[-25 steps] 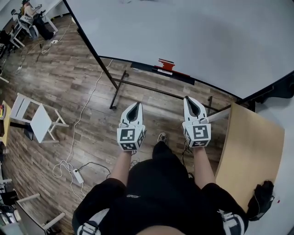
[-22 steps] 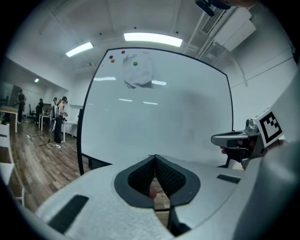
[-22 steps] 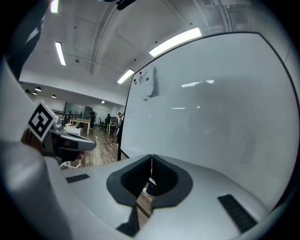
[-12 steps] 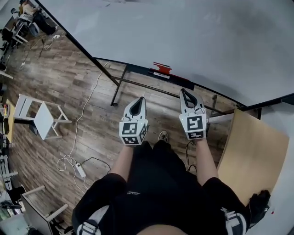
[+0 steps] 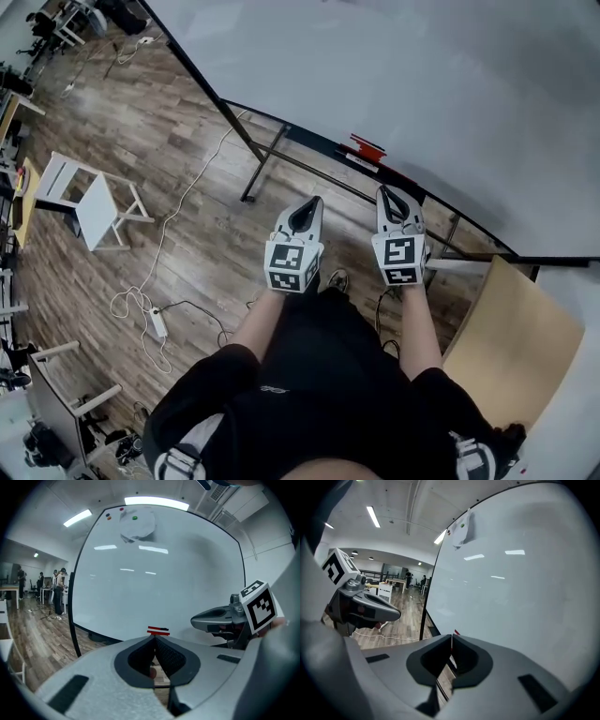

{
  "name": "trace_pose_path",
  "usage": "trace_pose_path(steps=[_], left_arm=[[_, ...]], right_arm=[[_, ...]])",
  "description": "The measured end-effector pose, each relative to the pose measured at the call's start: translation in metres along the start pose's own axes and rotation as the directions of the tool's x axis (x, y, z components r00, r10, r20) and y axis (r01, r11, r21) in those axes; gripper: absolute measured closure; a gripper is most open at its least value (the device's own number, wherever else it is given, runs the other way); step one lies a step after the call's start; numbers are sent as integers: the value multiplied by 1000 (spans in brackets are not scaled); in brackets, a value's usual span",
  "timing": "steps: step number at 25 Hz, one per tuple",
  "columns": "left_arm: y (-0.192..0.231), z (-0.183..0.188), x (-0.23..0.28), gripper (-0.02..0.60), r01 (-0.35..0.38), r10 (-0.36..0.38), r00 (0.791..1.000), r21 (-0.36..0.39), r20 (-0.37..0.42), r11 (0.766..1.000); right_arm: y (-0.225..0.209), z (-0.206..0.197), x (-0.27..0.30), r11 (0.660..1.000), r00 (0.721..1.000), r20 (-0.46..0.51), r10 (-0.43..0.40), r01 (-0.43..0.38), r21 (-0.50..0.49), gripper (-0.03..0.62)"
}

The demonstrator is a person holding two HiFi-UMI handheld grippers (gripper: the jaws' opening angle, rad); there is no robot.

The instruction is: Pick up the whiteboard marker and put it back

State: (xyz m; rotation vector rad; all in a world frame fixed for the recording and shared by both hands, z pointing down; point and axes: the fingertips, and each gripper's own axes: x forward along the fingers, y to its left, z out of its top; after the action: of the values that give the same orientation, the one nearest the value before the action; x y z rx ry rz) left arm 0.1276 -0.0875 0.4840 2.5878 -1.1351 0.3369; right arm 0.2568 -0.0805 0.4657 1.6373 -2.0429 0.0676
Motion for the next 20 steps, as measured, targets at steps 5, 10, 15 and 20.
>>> trace_pose_path(steps=[5,10,15,20], left_arm=[[23,5,17,575,7,-7,1000,-28,3,1000],[48,-2,25,575,14,-16,999,-71,-29,997],[65,-23,41,575,31,-39,997,-111,-68,993],[76,-53,49,575,50,-65,992,-141,-106,989]], right_arm=[[3,4,32,997,998,-67,13,-18,-78,592],[11,1,65,989,986,-164,32,-55,-137,592],[12,-26,104,956,951,-308,13,-102,-275,592],[27,-54,133,881,899,-437,-12,-197,-430,592]])
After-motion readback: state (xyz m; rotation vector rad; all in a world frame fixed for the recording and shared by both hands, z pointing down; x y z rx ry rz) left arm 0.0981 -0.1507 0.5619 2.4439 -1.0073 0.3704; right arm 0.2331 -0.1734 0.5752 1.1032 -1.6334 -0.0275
